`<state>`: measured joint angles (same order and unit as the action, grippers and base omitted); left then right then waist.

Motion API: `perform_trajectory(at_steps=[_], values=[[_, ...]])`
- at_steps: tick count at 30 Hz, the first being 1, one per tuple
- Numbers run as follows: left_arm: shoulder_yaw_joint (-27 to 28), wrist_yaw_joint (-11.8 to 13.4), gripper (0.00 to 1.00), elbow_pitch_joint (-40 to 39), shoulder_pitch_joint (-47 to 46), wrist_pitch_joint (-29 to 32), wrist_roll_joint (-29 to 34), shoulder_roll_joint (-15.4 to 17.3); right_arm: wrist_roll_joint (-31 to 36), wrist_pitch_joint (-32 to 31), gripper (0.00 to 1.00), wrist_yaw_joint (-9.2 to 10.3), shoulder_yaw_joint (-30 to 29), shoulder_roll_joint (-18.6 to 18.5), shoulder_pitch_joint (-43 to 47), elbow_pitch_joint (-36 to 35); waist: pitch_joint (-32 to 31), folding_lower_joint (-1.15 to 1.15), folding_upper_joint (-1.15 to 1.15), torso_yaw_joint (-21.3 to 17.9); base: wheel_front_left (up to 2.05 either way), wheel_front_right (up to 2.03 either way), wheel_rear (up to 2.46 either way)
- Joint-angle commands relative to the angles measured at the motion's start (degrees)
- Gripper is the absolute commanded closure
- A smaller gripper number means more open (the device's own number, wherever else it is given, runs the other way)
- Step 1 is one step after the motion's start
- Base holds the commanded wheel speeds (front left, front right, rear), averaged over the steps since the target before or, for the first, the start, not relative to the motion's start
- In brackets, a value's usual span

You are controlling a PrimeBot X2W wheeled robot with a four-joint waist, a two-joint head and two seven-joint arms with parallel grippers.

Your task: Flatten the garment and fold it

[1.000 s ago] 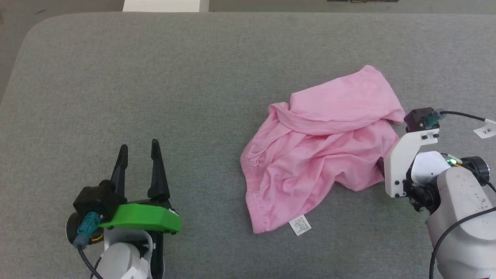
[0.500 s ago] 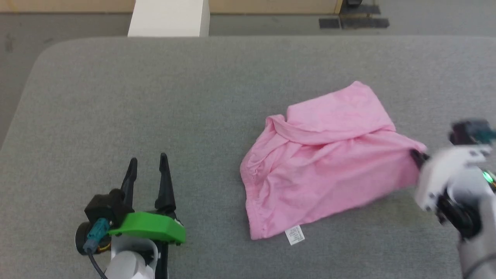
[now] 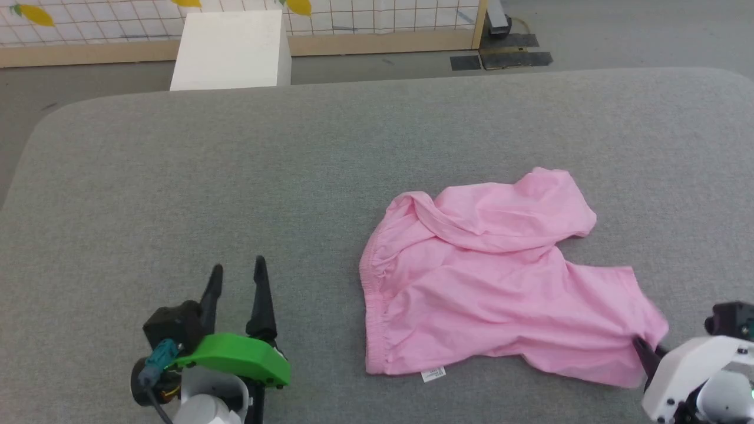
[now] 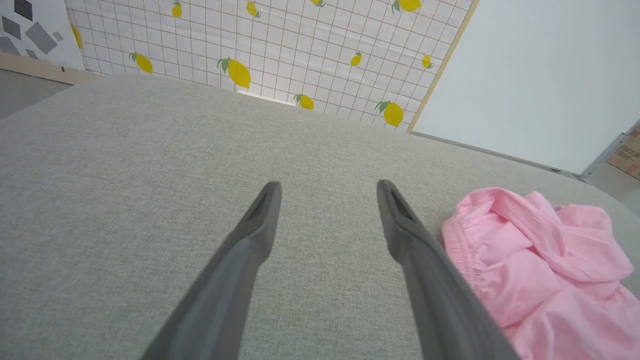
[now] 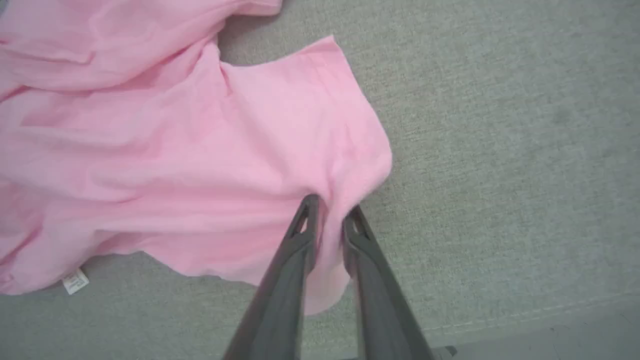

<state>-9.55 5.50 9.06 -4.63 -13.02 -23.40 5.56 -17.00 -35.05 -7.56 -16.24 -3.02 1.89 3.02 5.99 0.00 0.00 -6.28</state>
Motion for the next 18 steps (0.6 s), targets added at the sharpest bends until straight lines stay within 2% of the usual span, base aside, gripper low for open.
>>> perform_trajectory(at_steps=[1, 4, 8, 11, 14, 15, 18], values=[[-0.17, -0.53, 0.00, 0.48, 0.33, 0.89, -0.46, -0.24, -0.68, 1.39, 0.00, 0.08, -0.01, 0.09, -1.39, -0.46, 0.18, 0.00, 0.00, -0.15, 0.00, 0.00, 0.00], [-1.49, -0.70, 0.00, 0.78, -0.56, 4.31, -1.37, -0.59, -0.75, 3.80, 0.00, 0.08, -0.69, 0.11, -2.63, -1.49, 0.43, 0.00, 0.00, -0.15, 0.00, 0.00, 0.00], [-5.41, -0.51, 0.00, -0.49, -1.48, 12.68, -1.82, -1.09, 0.31, 4.75, 0.00, 0.08, -2.50, 0.12, -3.16, -3.07, 0.62, 0.00, 0.00, 0.24, 0.00, 0.00, 0.00], [-9.30, 1.04, 0.00, -2.02, -1.56, 21.42, -0.48, -1.08, 0.84, 4.73, 0.00, 0.08, -3.49, 0.13, -3.03, -3.63, 0.74, 0.00, 0.00, 0.58, 0.00, 0.00, 0.00], [-13.11, 1.53, 0.00, -4.26, -1.12, 29.79, -0.30, -1.24, 0.66, 4.80, 0.00, 0.08, -4.17, 0.13, -2.95, -3.48, 0.88, 0.00, 0.00, 0.76, 0.00, 0.00, 0.00], [-15.65, 1.88, 0.00, -5.92, -0.78, 35.54, -0.48, -1.37, 0.26, 4.99, 0.00, 0.08, -4.33, 0.13, -2.93, -3.20, 1.14, 0.00, 0.00, 0.83, 0.00, 0.00, 0.00], [-17.51, 2.74, 0.00, -5.36, -1.23, 39.98, 0.07, -1.38, -0.40, 5.36, 0.00, 0.08, -4.27, 0.13, -3.19, -2.89, 1.88, 0.00, 0.00, 0.78, 0.00, 0.00, 0.00]])
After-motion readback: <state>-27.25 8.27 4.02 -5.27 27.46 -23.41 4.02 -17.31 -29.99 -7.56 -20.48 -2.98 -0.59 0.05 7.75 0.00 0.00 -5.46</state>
